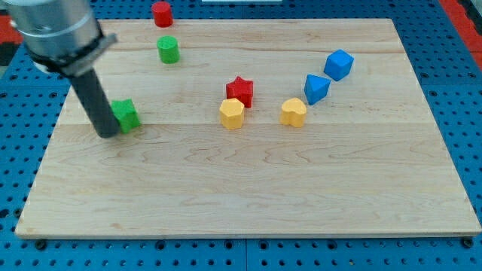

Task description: Make a triangle with red star green star and hexagon

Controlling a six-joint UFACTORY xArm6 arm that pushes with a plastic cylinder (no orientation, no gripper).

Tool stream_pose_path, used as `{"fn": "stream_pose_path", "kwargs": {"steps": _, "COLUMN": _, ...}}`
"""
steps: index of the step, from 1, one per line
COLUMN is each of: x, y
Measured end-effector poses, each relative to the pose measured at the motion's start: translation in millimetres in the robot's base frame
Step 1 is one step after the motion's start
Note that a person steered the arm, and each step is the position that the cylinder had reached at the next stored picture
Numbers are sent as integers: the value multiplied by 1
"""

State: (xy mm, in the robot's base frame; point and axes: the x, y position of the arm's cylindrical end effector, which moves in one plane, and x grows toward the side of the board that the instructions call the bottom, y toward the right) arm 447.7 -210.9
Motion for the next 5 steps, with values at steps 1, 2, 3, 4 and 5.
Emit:
{"fn": "stream_pose_path", "kwargs": {"steps": 1, "x": -16, "y": 28}}
{"fn": "stream_pose_path", "kwargs": {"steps": 2, "x": -28, "y": 33}}
{"fn": "stream_pose_path", "kwargs": {"steps": 3, "x": -39, "y": 28}}
{"fn": "stream_pose_path", "kwargs": {"steps": 4, "x": -37, "y": 88}}
{"fn": "stream_pose_path", "kwargs": {"steps": 5, "x": -37, "y": 66}}
